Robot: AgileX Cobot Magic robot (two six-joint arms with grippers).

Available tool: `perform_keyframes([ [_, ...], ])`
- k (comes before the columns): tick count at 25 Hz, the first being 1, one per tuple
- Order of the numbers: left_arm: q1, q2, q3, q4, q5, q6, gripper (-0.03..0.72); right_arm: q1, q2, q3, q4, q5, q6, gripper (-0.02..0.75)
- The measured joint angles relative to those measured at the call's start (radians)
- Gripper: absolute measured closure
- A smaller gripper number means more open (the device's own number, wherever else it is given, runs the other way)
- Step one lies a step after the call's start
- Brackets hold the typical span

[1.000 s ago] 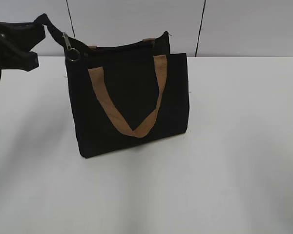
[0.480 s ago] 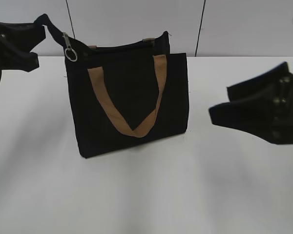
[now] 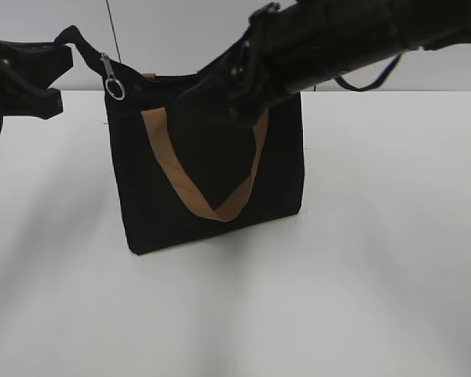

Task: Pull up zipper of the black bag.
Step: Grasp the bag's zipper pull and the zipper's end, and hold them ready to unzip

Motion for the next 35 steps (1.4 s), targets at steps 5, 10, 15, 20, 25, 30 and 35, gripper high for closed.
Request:
perform_keyframes([
  [5,0.0,0.0,0.0,0.0,0.001,-0.001,0.661,0.042,0.171,-0.176,0.0,-0.003,-0.002,0.254],
  [10,0.0,0.0,0.0,0.0,0.002,-0.001,0.661,0.068,0.266,-0.281,0.0,-0.005,-0.002,0.264],
  [15,0.0,0.0,0.0,-0.002,0.002,-0.001,0.661,0.09,0.317,-0.341,0.0,-0.004,0.001,0.409],
  [20,0.0,-0.002,0.0,-0.003,0.004,-0.001,0.661,0.104,0.343,-0.36,0.0,-0.009,0.001,0.477],
  [25,0.0,-0.005,0.0,-0.003,0.004,-0.001,0.661,0.105,0.357,-0.36,0.002,-0.021,0.001,0.482],
  [30,0.0,-0.005,0.0,-0.004,0.004,-0.001,0.661,0.112,0.359,-0.36,0.053,-0.047,0.001,0.484],
  [35,0.0,-0.005,0.0,-0.004,0.004,-0.001,0.661,0.116,0.37,-0.362,0.066,-0.056,0.002,0.621],
])
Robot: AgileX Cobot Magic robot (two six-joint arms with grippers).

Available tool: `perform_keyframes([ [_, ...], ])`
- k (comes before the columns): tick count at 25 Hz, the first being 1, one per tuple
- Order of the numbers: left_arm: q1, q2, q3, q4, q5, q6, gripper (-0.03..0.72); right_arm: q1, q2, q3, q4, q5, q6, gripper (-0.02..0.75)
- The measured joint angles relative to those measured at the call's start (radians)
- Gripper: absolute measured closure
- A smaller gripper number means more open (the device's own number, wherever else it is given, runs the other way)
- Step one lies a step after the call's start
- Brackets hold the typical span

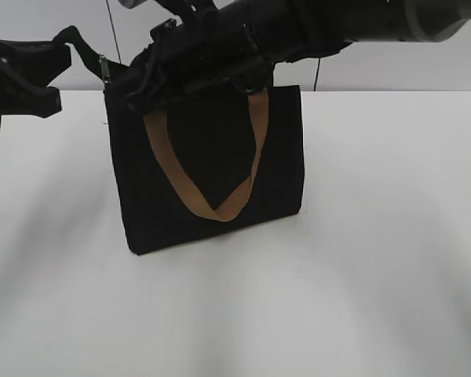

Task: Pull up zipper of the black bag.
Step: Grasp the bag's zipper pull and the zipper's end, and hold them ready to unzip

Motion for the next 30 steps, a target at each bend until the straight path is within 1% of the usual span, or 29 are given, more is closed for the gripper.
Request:
perform_keyframes([
  [1,0.0,0.0,0.0,0.0,0.0,0.0,0.661,0.0,0.0,0.0,0.001,-0.005,0.0,0.681],
  [2,0.0,0.0,0.0,-0.001,0.0,0.0,0.661,0.0,0.0,0.0,0.001,-0.008,0.005,0.717],
  [4,0.0,0.0,0.0,-0.001,0.001,0.0,0.661,0.0,0.0,0.0,0.002,-0.017,0.022,0.75],
  [7,0.0,0.0,0.0,-0.002,0.031,0.0,0.661,-0.008,-0.003,0.0,-0.012,-0.023,0.064,0.752],
  [16,0.0,0.0,0.0,-0.01,0.235,0.0,0.661,-0.053,-0.07,-0.001,-0.167,0.003,0.242,0.752],
  [20,0.0,0.0,0.0,-0.01,0.299,0.0,0.661,-0.074,-0.073,-0.001,-0.182,0.061,0.275,0.752],
  [25,0.007,-0.001,0.0,-0.013,0.364,0.0,0.661,-0.113,-0.073,-0.001,-0.188,0.051,0.301,0.752],
  [30,0.045,-0.001,-0.006,-0.078,0.374,0.001,0.661,-0.139,-0.073,-0.001,-0.199,0.039,0.311,0.752],
])
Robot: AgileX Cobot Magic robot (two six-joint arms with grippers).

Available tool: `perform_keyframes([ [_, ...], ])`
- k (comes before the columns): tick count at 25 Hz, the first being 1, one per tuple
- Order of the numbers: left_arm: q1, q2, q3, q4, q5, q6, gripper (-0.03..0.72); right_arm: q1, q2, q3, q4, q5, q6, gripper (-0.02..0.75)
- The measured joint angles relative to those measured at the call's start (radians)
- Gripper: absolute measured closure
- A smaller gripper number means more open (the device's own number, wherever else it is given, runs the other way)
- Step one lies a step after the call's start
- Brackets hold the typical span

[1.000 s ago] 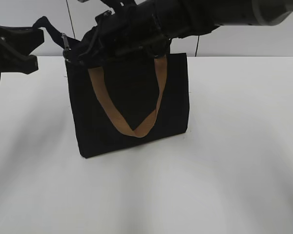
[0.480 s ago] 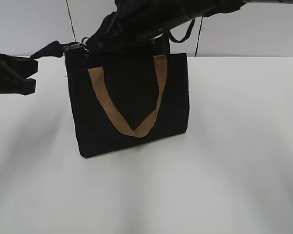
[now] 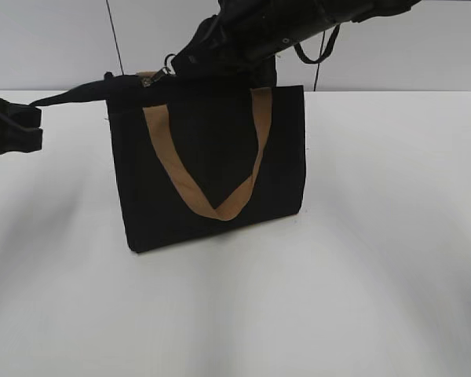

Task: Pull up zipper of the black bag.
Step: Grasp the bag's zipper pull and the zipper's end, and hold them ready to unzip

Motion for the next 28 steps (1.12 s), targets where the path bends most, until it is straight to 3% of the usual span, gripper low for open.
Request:
perform_keyframes([
  [15,0.016,0.0,-0.001,-0.033,0.053,0.0,0.661,-0.19,-0.016,0.0,-0.138,0.007,0.103,0.752],
  [20,0.013,0.0,-0.001,-0.07,0.055,0.0,0.641,-0.183,-0.021,0.0,-0.134,0.046,0.123,0.735],
  [22,-0.005,-0.001,-0.001,-0.078,0.065,0.0,0.544,-0.174,-0.029,0.0,-0.134,0.084,0.125,0.645],
  [26,-0.071,-0.026,-0.002,-0.196,0.174,0.0,0.246,-0.166,-0.051,0.0,-0.159,0.202,0.19,0.323],
  [28,-0.089,-0.06,-0.009,-0.268,0.286,0.0,0.209,-0.166,-0.064,0.0,-0.212,0.272,0.296,0.263],
])
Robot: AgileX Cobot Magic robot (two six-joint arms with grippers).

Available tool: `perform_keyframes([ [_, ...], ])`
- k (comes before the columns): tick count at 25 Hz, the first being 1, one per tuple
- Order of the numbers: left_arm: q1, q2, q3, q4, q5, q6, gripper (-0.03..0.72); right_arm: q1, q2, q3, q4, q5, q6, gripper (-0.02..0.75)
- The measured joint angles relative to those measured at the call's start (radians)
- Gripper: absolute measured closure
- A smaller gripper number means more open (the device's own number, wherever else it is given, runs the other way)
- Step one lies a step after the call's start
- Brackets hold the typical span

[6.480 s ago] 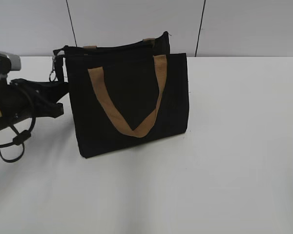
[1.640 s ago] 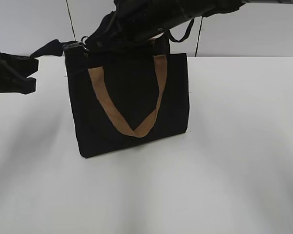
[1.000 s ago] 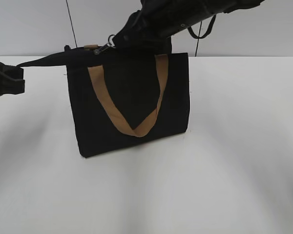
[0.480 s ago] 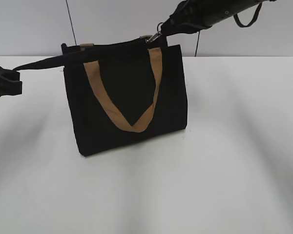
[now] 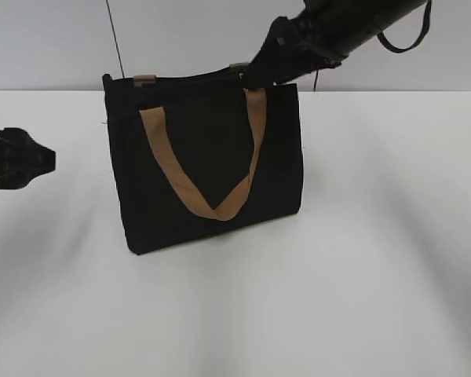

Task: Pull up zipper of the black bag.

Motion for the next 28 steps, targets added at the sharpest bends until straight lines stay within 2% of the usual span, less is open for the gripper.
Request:
perform_keyframes([
  [4,-0.024,-0.098,-0.003,-0.037,0.21,-0.001,0.223,0.002,-0.035,0.0,-0.165,0.129,0.166,0.234],
  [7,-0.04,-0.21,-0.003,-0.038,0.34,-0.001,0.228,0.002,-0.067,0.006,-0.227,0.188,0.253,0.232],
  [11,-0.043,-0.382,-0.003,-0.038,0.507,-0.001,0.229,0.002,-0.138,0.085,-0.247,0.197,0.31,0.231],
  [16,-0.044,-0.634,-0.004,-0.032,0.714,-0.001,0.23,0.002,-0.265,0.275,-0.258,0.191,0.323,0.229],
  [24,-0.045,-0.948,-0.004,0.046,1.006,-0.001,0.23,0.002,-0.615,0.593,-0.26,0.136,0.347,0.229],
  [28,-0.045,-1.062,-0.004,0.085,1.072,-0.001,0.23,0.002,-0.815,0.735,-0.272,0.131,0.35,0.229],
])
